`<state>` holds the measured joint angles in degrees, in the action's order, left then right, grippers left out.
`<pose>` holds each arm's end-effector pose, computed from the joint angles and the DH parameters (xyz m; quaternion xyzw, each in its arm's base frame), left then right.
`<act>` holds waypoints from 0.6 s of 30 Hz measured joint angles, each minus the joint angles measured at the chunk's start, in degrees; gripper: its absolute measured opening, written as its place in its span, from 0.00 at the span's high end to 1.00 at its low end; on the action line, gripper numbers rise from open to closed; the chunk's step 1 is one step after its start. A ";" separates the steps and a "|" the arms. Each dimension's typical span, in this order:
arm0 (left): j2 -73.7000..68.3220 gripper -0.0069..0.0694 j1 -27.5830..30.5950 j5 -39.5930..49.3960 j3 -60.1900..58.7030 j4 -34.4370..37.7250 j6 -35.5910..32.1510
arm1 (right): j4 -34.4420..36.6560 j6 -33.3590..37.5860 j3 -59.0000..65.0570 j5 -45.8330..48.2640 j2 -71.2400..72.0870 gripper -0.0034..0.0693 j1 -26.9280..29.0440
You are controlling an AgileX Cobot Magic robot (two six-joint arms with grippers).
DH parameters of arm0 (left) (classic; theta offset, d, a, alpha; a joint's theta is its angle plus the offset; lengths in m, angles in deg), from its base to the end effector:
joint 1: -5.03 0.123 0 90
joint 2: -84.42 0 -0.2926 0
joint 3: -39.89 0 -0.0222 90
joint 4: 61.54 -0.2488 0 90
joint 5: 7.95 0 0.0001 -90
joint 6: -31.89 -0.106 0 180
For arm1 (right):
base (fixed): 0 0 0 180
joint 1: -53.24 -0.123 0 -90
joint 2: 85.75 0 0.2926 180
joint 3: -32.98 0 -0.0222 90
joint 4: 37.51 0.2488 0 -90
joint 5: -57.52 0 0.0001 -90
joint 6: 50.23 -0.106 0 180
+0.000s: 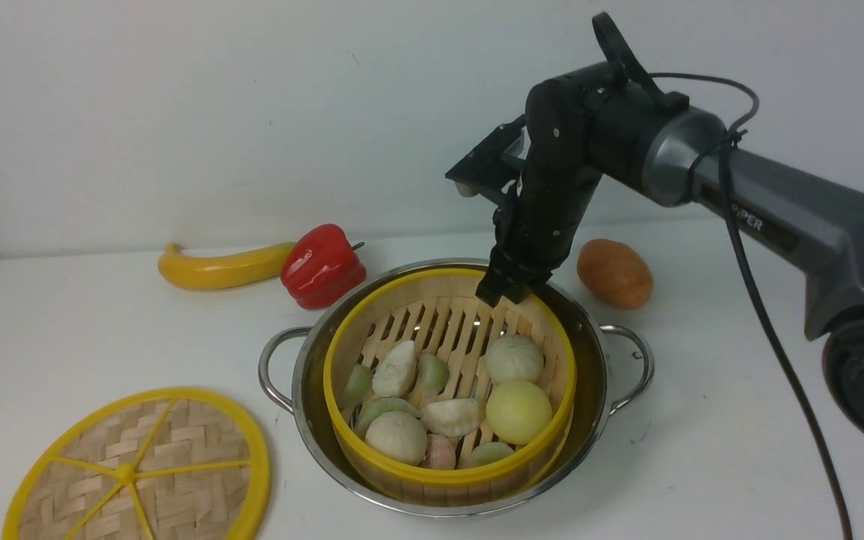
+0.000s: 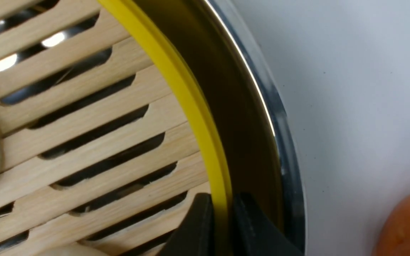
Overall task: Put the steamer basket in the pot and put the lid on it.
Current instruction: Use the right arm to put the steamer into the iron steamer pot in the middle
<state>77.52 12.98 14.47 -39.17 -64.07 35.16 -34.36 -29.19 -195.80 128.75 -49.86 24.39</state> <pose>0.0559 0.0096 0.1643 -0.0677 0.8080 0.0426 0.5837 0.4453 0.2516 0.1906 -0.4135 0.9026 0.0348 0.1149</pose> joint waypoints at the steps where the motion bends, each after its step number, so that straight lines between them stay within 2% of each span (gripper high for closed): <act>1: 0.00 0.53 0.00 0.00 0.00 0.00 0.00 | 0.00 0.00 0.00 0.00 0.00 0.88 0.00; 4: 0.00 0.53 0.00 0.00 0.00 0.00 0.00 | 0.19 -0.10 0.00 0.00 0.00 0.81 0.00; 6: 0.00 0.53 0.00 0.00 0.00 0.00 0.00 | 0.43 -0.18 0.03 0.00 0.00 0.68 0.00; 8: 0.00 0.53 0.00 0.00 0.00 0.00 0.00 | 0.56 -0.18 0.03 0.00 0.00 0.63 0.00; 9: 0.00 0.53 0.00 0.00 0.00 0.00 0.00 | 0.68 -0.18 0.03 0.00 0.00 0.56 0.00; 13: 0.00 0.53 0.00 0.00 0.00 0.00 0.00 | 1.08 -0.18 0.03 0.00 0.00 0.52 0.00; 18: 0.00 0.53 0.00 0.00 0.00 0.00 0.00 | 1.08 -0.13 -0.98 0.25 0.00 0.52 0.00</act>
<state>77.52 12.98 14.47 -39.17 -64.07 35.16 -33.28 -29.32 -196.78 129.00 -49.86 24.39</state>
